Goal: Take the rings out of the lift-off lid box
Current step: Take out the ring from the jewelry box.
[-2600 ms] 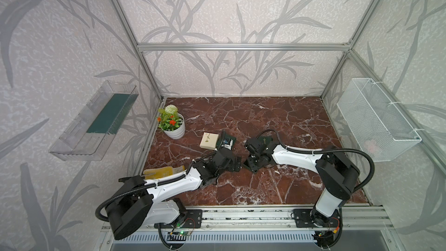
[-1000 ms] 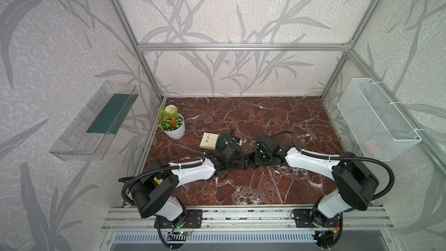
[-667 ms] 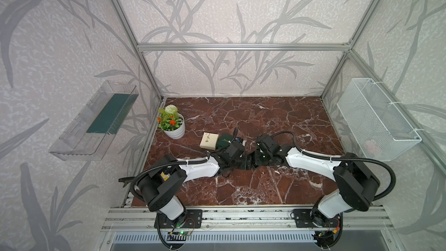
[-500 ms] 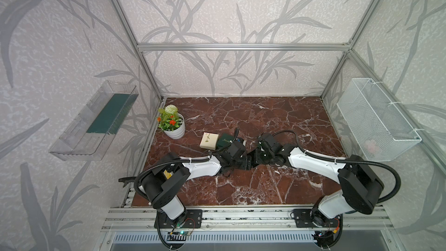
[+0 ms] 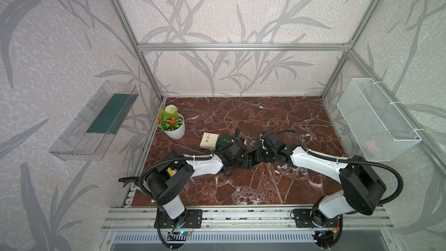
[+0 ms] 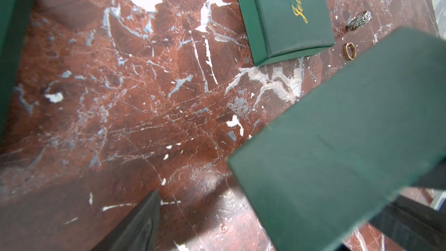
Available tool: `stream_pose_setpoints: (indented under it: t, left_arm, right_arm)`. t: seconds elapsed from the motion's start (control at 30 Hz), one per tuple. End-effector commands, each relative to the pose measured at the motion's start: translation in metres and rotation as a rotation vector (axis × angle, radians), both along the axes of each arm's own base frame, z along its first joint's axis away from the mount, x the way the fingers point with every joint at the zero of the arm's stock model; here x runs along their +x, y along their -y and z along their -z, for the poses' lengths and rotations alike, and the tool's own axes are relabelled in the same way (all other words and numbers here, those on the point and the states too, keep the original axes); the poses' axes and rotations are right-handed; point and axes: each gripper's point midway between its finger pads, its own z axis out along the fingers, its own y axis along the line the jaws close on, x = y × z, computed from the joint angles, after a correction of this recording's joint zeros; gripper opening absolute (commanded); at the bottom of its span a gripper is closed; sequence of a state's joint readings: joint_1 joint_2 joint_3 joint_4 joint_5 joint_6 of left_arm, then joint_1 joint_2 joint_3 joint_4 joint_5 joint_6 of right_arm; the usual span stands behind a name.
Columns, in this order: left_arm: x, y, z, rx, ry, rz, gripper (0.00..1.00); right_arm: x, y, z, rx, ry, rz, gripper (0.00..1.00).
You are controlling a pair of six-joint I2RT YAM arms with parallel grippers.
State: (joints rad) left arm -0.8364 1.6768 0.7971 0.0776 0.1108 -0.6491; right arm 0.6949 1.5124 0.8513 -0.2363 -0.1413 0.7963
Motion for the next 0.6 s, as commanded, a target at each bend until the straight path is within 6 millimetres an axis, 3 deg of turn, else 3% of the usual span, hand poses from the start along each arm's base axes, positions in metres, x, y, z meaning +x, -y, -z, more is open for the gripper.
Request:
stream_pose_setpoints:
  t: [0.0, 0.3, 0.57]
  left_arm:
    - [0.004, -0.003, 0.008, 0.031, -0.027, -0.017, 0.78]
    - [0.016, -0.01, 0.006, 0.011, -0.032, -0.062, 0.78]
    - [0.013, -0.01, 0.006, 0.003, -0.038, -0.058, 0.79]
  right_arm:
    - [-0.006, 0.002, 0.003, -0.006, -0.022, -0.022, 0.0]
    - [-0.021, 0.004, 0.016, -0.026, -0.074, -0.083, 0.0]
    - [-0.016, 0.013, -0.006, -0.044, -0.006, -0.064, 0.0]
